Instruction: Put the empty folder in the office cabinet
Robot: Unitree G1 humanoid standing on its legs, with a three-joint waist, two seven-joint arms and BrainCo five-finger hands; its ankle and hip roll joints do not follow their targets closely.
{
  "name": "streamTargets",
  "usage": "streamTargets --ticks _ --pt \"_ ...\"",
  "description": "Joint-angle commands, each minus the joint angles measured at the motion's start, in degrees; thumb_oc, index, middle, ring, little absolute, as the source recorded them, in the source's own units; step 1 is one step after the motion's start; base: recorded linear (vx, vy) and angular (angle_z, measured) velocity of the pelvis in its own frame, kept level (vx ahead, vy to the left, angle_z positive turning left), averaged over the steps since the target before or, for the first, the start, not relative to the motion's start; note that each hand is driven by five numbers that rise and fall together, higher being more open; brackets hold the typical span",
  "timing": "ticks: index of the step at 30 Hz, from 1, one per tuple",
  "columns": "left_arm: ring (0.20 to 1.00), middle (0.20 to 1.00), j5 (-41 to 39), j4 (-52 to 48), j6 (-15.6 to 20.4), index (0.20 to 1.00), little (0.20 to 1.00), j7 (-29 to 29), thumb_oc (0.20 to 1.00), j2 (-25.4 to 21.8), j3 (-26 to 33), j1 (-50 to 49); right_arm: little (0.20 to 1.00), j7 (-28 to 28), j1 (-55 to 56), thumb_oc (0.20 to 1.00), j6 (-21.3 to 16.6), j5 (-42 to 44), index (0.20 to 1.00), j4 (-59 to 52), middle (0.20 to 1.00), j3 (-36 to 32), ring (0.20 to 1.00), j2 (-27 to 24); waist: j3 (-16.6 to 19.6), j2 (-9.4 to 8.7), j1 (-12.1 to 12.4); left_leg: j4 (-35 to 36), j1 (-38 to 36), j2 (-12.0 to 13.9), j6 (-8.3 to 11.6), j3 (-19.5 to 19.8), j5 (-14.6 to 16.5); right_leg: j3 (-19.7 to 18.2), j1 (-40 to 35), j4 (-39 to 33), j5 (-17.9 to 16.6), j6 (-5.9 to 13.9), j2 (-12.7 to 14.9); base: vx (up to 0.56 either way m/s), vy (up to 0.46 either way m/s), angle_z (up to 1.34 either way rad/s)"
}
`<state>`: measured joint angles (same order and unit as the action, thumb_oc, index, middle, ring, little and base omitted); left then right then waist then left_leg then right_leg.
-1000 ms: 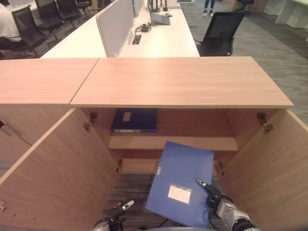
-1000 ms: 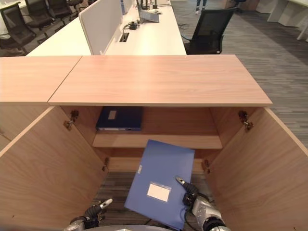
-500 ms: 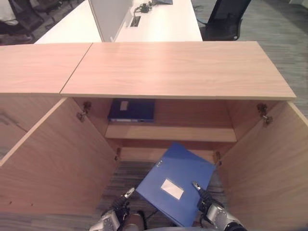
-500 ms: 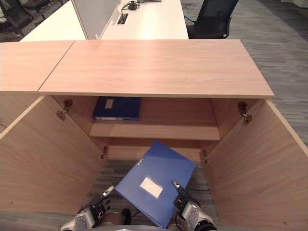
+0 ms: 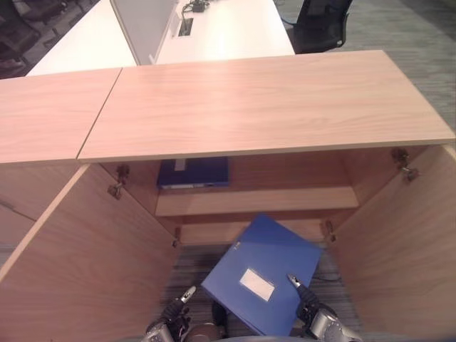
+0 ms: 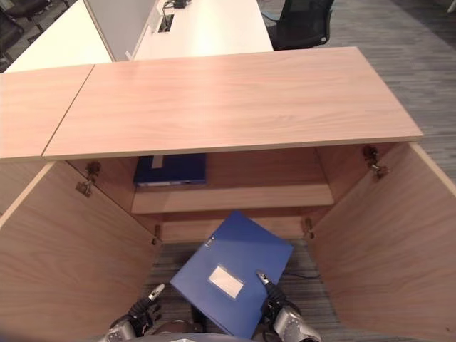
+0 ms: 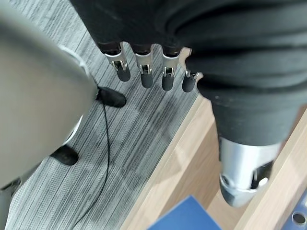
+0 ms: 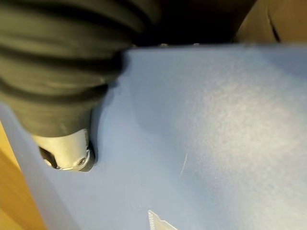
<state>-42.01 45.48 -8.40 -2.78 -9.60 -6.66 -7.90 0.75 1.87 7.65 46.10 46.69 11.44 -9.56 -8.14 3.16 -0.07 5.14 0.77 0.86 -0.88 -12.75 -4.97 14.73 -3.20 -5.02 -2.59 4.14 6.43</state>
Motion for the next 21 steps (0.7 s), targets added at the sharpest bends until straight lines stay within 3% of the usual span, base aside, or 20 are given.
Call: streamTargets --ticks 1,4,6,8,13,14,17,21 --pt "1.000 1.000 2.3 2.0 1.2 1.000 1.000 1.8 1.000 -0.8 0.1 -1.0 0.200 5.1 -3.2 0.200 -1.8 3.1 0.200 -2.1 0.200 1.7 0.200 0.5 1.2 -0.76 0.5 -0.9 2.2 -0.3 0.38 -0.8 3.3 -0.7 -0.1 9.0 5.9 3.86 3.1 0.10 0.329 -0.29" --pt "1.000 1.000 3.7 4.7 1.2 1.000 1.000 2.6 1.000 -1.5 0.2 -0.7 0.200 6.7 -4.7 0.200 -1.9 4.4 0.200 -3.3 0.200 2.8 0.200 0.3 -0.8 -0.17 0.4 -0.5 1.1 -1.0 -0.70 -2.0 5.0 -0.5 5.4 19.2 3.7 5.41 6.6 0.05 0.220 -0.53" --pt "1.000 1.000 4.1 5.4 1.8 1.000 1.000 3.2 1.000 -2.1 0.5 -0.7 0.200 7.7 -5.7 0.200 -2.8 4.6 0.200 -5.8 0.200 3.8 0.200 0.0 -1.9 0.37 0.6 -0.4 1.0 -0.4 -0.79 -3.7 5.4 2.9 8.9 22.7 1.8 5.32 9.4 -0.01 0.144 -0.44" --pt "1.000 1.000 5.8 6.5 2.2 1.000 1.000 4.3 1.000 -2.7 0.4 -0.5 0.200 9.2 -5.9 0.200 -3.0 5.6 0.200 -9.7 0.200 4.6 0.200 -0.6 -2.9 0.65 0.6 -0.4 1.3 0.8 -0.20 -5.0 5.5 7.0 10.3 18.8 0.7 5.17 10.7 0.03 0.026 -0.41" --pt "1.000 1.000 5.9 6.1 4.0 1.000 1.000 4.1 1.000 -2.8 -0.5 1.8 0.200 10.4 -6.7 0.200 -5.0 9.6 0.200 -12.6 0.200 4.7 0.200 -1.1 -6.5 -0.33 0.0 -3.6 4.4 2.0 0.90 -3.6 6.3 5.4 13.8 13.1 -1.5 5.89 11.0 -0.02 -0.083 -0.17" --pt "1.000 1.000 6.1 5.9 4.4 1.000 1.000 4.2 1.000 -2.8 -0.8 2.6 0.200 10.6 -6.3 0.200 -5.9 11.4 0.200 -13.1 0.200 3.9 0.200 -1.3 -7.1 -1.62 0.2 -7.1 7.3 1.2 1.27 -2.6 7.1 5.7 13.0 10.2 -2.8 6.18 11.5 0.00 -0.086 0.36" --pt "1.000 1.000 6.5 5.7 4.3 1.000 1.000 4.8 1.000 -2.9 -1.0 2.7 0.200 11.1 -6.0 0.200 -6.1 13.4 0.200 -12.8 0.200 3.3 0.200 -1.2 -7.4 -2.51 0.7 -10.4 11.4 1.6 1.45 -1.7 7.6 7.7 15.1 11.8 -4.1 6.50 12.3 -0.01 -0.131 0.54" --pt "1.000 1.000 6.8 8.0 4.6 1.000 1.000 5.0 1.000 -2.8 -1.1 3.4 0.200 10.2 -7.5 0.200 -7.7 14.3 0.200 -12.8 0.200 3.0 0.200 -2.2 -8.1 -2.60 0.7 -13.7 16.0 2.4 1.70 0.2 7.8 8.9 17.7 14.3 -3.0 5.91 12.4 -0.04 -0.135 0.31"
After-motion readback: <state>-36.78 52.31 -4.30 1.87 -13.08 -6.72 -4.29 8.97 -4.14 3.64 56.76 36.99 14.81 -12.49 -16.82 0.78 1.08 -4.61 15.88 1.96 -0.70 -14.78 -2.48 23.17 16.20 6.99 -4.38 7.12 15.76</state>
